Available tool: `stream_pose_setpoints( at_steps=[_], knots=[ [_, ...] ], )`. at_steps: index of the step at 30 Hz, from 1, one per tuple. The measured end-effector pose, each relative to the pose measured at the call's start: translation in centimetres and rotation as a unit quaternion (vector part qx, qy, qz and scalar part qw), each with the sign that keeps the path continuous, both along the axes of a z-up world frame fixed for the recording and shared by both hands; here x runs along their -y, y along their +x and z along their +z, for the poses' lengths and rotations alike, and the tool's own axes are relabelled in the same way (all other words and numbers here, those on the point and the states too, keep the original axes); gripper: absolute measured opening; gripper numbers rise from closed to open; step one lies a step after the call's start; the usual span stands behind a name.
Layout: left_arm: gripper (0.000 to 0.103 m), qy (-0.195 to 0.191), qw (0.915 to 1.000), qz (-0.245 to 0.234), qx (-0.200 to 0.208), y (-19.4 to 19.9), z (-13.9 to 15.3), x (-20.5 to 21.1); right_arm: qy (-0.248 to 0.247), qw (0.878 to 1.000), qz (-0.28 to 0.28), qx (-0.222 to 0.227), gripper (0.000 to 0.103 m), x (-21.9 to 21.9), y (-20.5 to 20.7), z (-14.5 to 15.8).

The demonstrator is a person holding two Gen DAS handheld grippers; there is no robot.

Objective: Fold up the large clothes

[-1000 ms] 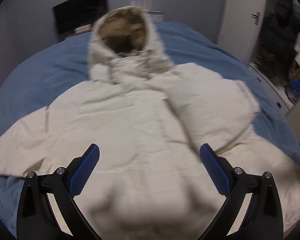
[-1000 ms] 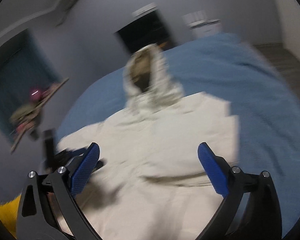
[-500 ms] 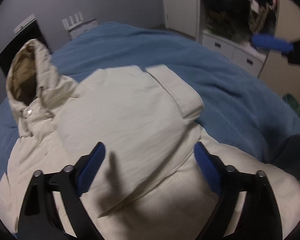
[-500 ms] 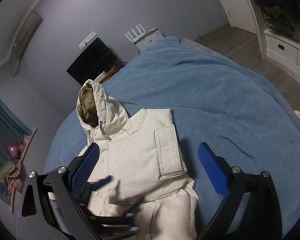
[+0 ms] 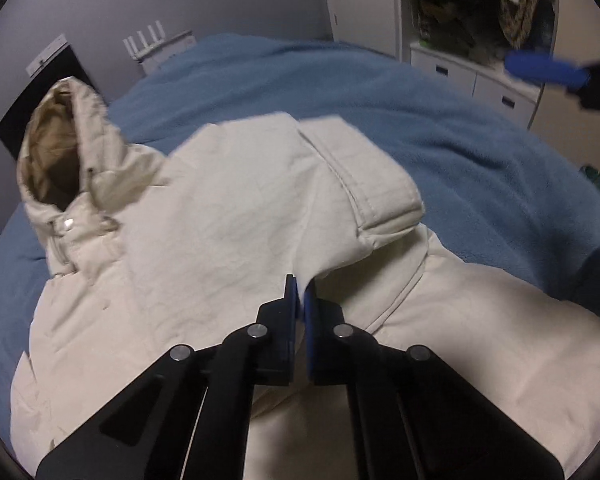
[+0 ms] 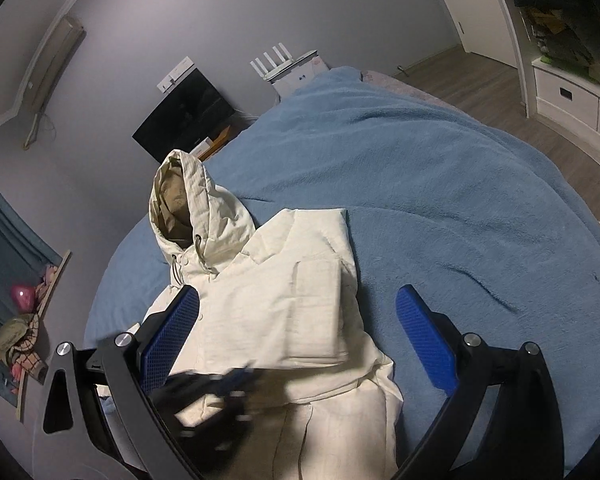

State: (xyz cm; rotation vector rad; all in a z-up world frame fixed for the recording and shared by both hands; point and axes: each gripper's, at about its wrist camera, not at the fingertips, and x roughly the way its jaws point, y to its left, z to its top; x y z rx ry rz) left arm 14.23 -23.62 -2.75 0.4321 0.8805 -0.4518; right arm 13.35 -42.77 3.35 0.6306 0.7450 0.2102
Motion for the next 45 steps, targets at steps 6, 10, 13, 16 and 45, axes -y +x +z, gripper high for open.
stream_pose_setpoints(
  at_steps=[6,10,13,16,45],
  knots=[
    [0.003,-0.047,0.9981,0.036,0.017,-2.0,4.9,-6.4,-0.023,1.0,0.01,0.01,0.094,-1.2,-0.3,0.3],
    [0.003,-0.066,0.9952,0.067,0.027,-2.9,6.9,-11.2,-0.04,0.999,0.02,0.012,0.094,-2.3,-0.3,0.3],
    [0.002,-0.078,0.9915,0.099,0.031,-3.7,7.4,-15.1,-0.065,0.997,0.032,0.016,0.094,-3.7,-0.2,0.2],
    [0.002,-0.09,0.9867,0.133,0.022,-3.7,6.6,-18.3,-0.082,0.996,0.045,0.015,0.094,-4.9,-0.1,-0.2],
    [0.063,-0.147,0.9481,0.279,-0.04,-2.1,1.4,-26.3,-0.189,0.967,0.161,-0.051,0.094,-12.8,1.8,-6.2]
  ],
)
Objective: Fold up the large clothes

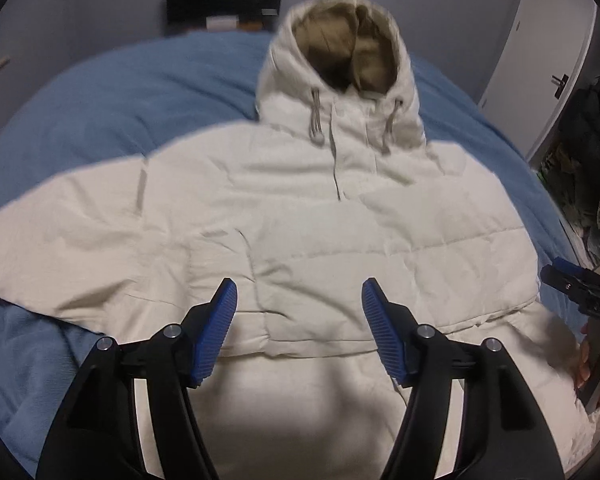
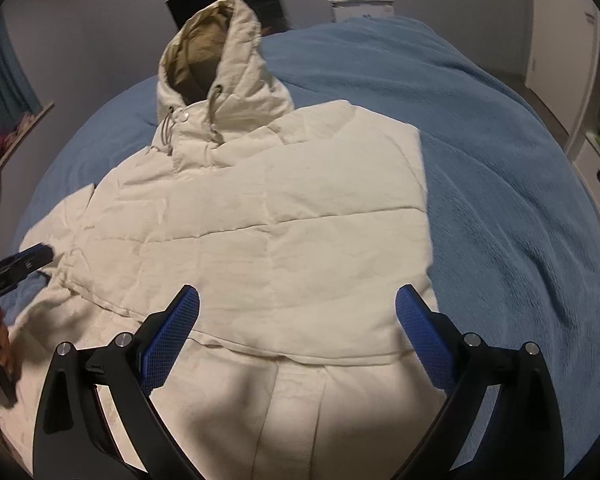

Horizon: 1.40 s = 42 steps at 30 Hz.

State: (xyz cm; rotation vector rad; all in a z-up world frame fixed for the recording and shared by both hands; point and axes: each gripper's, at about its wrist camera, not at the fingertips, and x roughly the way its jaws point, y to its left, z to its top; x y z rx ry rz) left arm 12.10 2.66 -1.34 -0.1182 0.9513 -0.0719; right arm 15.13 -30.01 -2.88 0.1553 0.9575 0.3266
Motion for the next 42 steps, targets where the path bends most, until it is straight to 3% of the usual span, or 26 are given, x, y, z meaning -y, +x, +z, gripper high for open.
stream_pose_setpoints(
  at_steps=[3,8,12,16,21,27,31,35,38,40,42],
  knots=[
    [0.063,0.006,0.9987,-0.003,-0.051,1.4,-3.1,0.0,-0.025,1.0,0.007,-0.011,0.094,-0.9,0.5,-1.1],
    [0.064,0.024,0.9942,-0.008,-0.105,2.3,-6.4,0.2,-0.075,0.993,0.0,-0.088,0.094,-1.6,2.0,-5.2],
    [0.07,0.055,0.9929,-0.01,-0.105,2.3,-6.8,0.9,-0.092,0.99,0.003,-0.104,0.095,-2.0,2.4,-6.4],
    [0.085,0.05,0.994,-0.002,-0.097,2.0,-6.5,0.6,-0.094,0.99,0.006,-0.109,0.095,-2.0,2.4,-6.6],
    [0.096,0.052,0.9961,0.007,-0.07,1.4,-5.4,0.4,-0.089,0.989,0.009,-0.121,0.096,-1.7,2.6,-6.8],
    [0.096,0.048,0.9963,0.012,-0.07,1.7,-5.0,0.3,-0.103,0.987,0.012,-0.122,0.095,-1.8,3.3,-6.7],
    [0.096,0.044,0.9974,0.014,-0.055,1.5,-4.2,0.3,-0.124,0.991,-0.011,-0.056,0.095,-2.2,2.2,-3.9],
    [0.096,0.043,0.9986,0.026,-0.017,0.7,-2.0,0.0,-0.104,0.992,-0.033,0.062,0.095,-1.8,0.2,1.4],
    [0.096,0.041,0.999,0.017,0.001,0.7,1.0,-0.4,-0.102,0.982,-0.061,0.147,0.095,-1.9,-1.9,5.6],
    [0.096,0.053,0.9983,0.017,0.016,1.1,3.7,-1.1,-0.101,0.976,-0.079,0.175,0.095,-1.9,-2.6,8.1],
    [0.096,0.065,0.9968,0.027,0.037,1.5,6.3,-2.4,-0.067,0.973,-0.097,0.198,0.095,-1.8,-3.5,10.5]
  ],
)
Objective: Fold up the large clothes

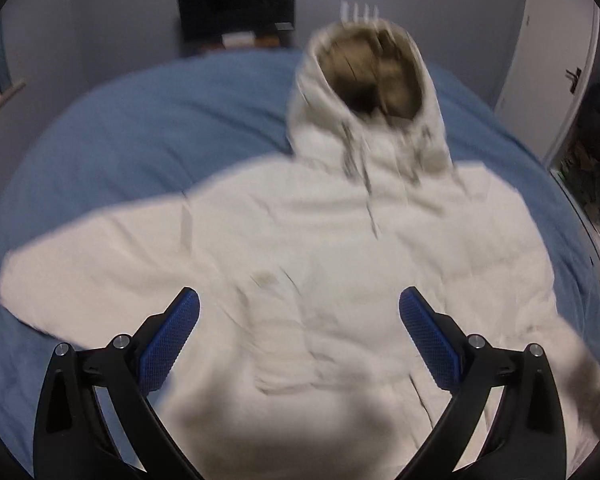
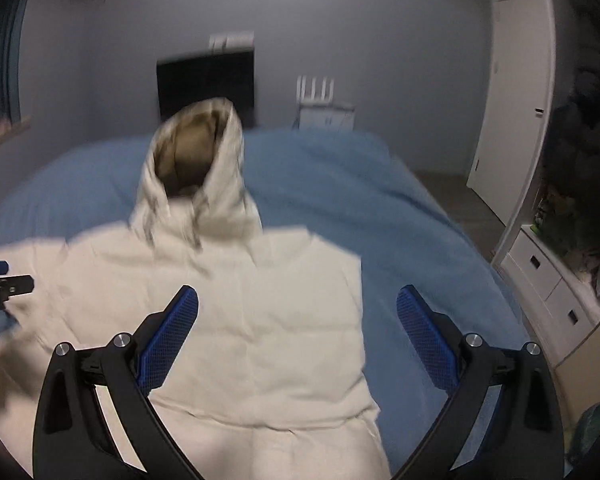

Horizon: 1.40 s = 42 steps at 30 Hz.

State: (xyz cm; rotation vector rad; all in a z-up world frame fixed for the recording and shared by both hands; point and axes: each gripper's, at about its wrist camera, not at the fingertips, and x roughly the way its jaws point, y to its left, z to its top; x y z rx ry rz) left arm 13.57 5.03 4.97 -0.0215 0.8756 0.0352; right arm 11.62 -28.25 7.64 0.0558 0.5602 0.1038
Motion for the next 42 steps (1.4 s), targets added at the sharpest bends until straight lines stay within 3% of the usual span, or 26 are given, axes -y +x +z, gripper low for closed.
stream_pose_setpoints(
  at_steps=[3,6,10,13,17,21,26,29,33,35,37,40,42],
  knots=[
    [0.096,0.007,0.9989,0.031,0.035,0.7,3.4,-3.4,0.028,0.999,0.001,0.018,0.095,-0.1,-0.4,0.9],
    [0.096,0.012,0.9955,0.079,0.052,1.1,4.1,-7.0,0.005,1.0,0.007,-0.019,0.095,-1.1,-0.3,-0.5],
    [0.096,0.012,0.9825,0.185,0.022,1.7,0.7,-13.1,0.065,0.993,0.045,-0.086,0.095,-1.5,0.9,-4.7],
    [0.096,0.023,0.9702,0.241,0.007,1.1,-2.5,-16.7,0.052,0.992,0.043,-0.108,0.095,-2.4,2.0,-6.2],
    [0.096,0.029,0.957,0.287,-0.029,0.2,-6.2,-20.6,0.051,0.991,0.054,-0.108,0.095,-3.7,3.6,-5.8],
    [0.096,-0.004,0.9426,0.332,-0.039,-1.3,-7.8,-24.9,0.023,0.995,0.038,-0.093,0.095,-3.9,5.6,-5.8],
    [0.096,-0.032,0.9213,0.385,-0.041,-2.7,-9.2,-28.6,-0.004,0.993,0.032,-0.117,0.095,-4.2,6.8,-9.4],
    [0.086,-0.046,0.9084,0.413,-0.047,-3.1,-10.1,-30.2,-0.003,0.993,0.027,-0.116,0.093,-4.2,6.9,-10.0],
    [0.081,-0.088,0.8912,0.444,-0.023,-4.6,-10.9,-32.6,-0.007,0.994,0.029,-0.103,0.068,-4.6,6.8,-10.0],
    [0.074,-0.106,0.8858,0.452,-0.008,-5.2,-11.0,-33.5,-0.009,0.993,0.038,-0.108,0.067,-5.0,6.9,-10.3],
    [0.046,-0.142,0.884,0.445,0.007,-5.7,-11.3,-34.3,-0.012,0.993,0.046,-0.111,0.067,-5.4,6.8,-10.5],
    [0.017,-0.154,0.877,0.454,0.024,-6.7,-10.9,-34.8,-0.019,0.992,0.053,-0.113,0.067,-5.8,6.7,-10.7],
    [0.011,-0.167,0.8711,0.46,0.042,-7.8,-10.5,-34.9,-0.022,0.992,0.057,-0.114,0.068,-6.1,6.7,-10.8]
  ],
)
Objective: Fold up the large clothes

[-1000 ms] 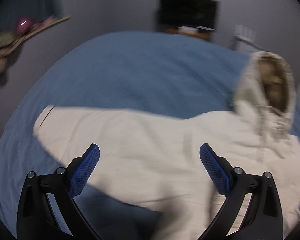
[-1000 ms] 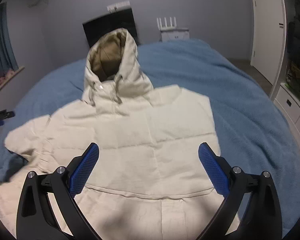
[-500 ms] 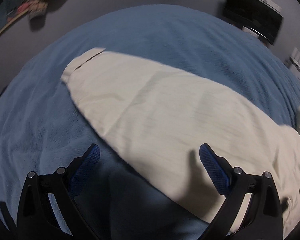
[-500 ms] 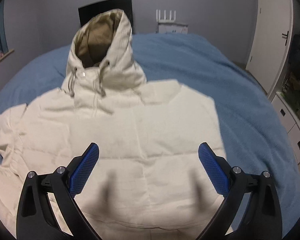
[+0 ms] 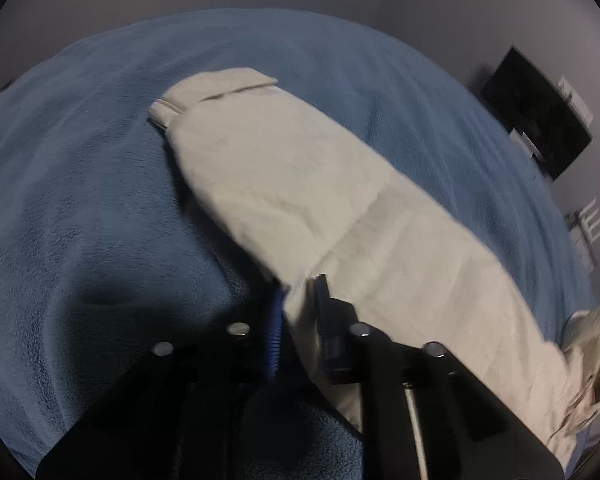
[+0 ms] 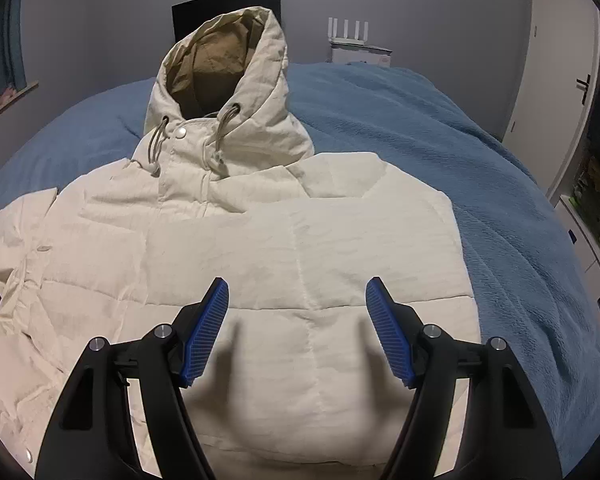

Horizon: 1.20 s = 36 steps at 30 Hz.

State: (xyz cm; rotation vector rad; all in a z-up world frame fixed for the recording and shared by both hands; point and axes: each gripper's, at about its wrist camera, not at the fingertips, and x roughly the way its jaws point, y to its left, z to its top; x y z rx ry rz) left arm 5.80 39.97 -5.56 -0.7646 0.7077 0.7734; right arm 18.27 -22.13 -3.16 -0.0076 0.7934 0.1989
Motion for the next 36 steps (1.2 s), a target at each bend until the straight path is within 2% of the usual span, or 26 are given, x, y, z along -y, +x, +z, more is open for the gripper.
stream_pose_setpoints(
  at_steps=[2,6,9,13,15,17,18,20,24,27,29,30,33,36],
  knots=[
    [0.008,0.01,0.9997,0.005,0.02,-0.8,0.9,-0.1,-0.001,1.0,0.002,0.0,0.068,-0.1,-0.1,-0.1],
    [0.006,0.091,0.9953,-0.019,0.024,-0.7,4.6,2.5,0.001,1.0,0.002,-0.001,0.068,0.0,-0.2,-0.1],
    [0.005,0.145,0.9862,-0.054,0.058,-0.3,7.9,5.5,0.001,1.0,0.003,0.0,0.068,-0.1,-0.4,-0.1],
    [0.005,0.18,0.9729,-0.107,0.099,0.2,12.2,9.2,-0.006,1.0,0.008,0.003,0.068,-0.5,-0.6,-0.1],
    [0.005,0.211,0.9599,-0.142,0.118,0.9,14.7,11.7,-0.012,1.0,0.011,0.006,0.068,-0.8,-0.7,-0.1],
    [0.005,0.247,0.9418,-0.186,0.132,2.1,17.4,15.0,-0.015,1.0,0.014,0.009,0.068,-1.0,-0.8,-0.1],
    [0.005,0.254,0.9363,-0.199,0.138,2.1,18.1,16.0,-0.016,1.0,0.015,0.01,0.068,-1.0,-0.8,-0.1],
    [0.005,0.271,0.919,-0.242,0.153,2.6,20.0,19.4,-0.016,1.0,0.014,0.011,0.068,-0.9,-0.9,-0.1],
    [0.004,0.271,0.8938,-0.313,0.173,3.5,21.3,25.4,-0.007,1.0,0.006,0.01,0.068,-0.3,-0.8,0.0],
    [0.004,0.257,0.8757,-0.367,0.179,2.8,20.5,30.6,0.004,1.0,-0.004,0.007,0.068,0.3,-0.7,0.0],
    [0.004,0.247,0.8572,-0.414,0.182,2.9,19.5,34.2,0.012,1.0,-0.011,0.004,0.068,0.8,-0.6,0.0],
    [0.004,0.246,0.8505,-0.428,0.181,3.1,18.8,35.3,0.017,1.0,-0.015,0.001,0.068,1.1,-0.5,-0.1],
    [0.004,0.222,0.8225,-0.501,0.154,4.2,15.2,39.8,0.028,0.999,-0.022,-0.005,0.068,1.7,-0.4,-0.2],
    [0.004,0.227,0.7989,-0.544,0.118,4.6,12.2,42.9,0.038,0.999,-0.03,-0.009,0.068,2.2,-0.3,-0.3]
  ],
)
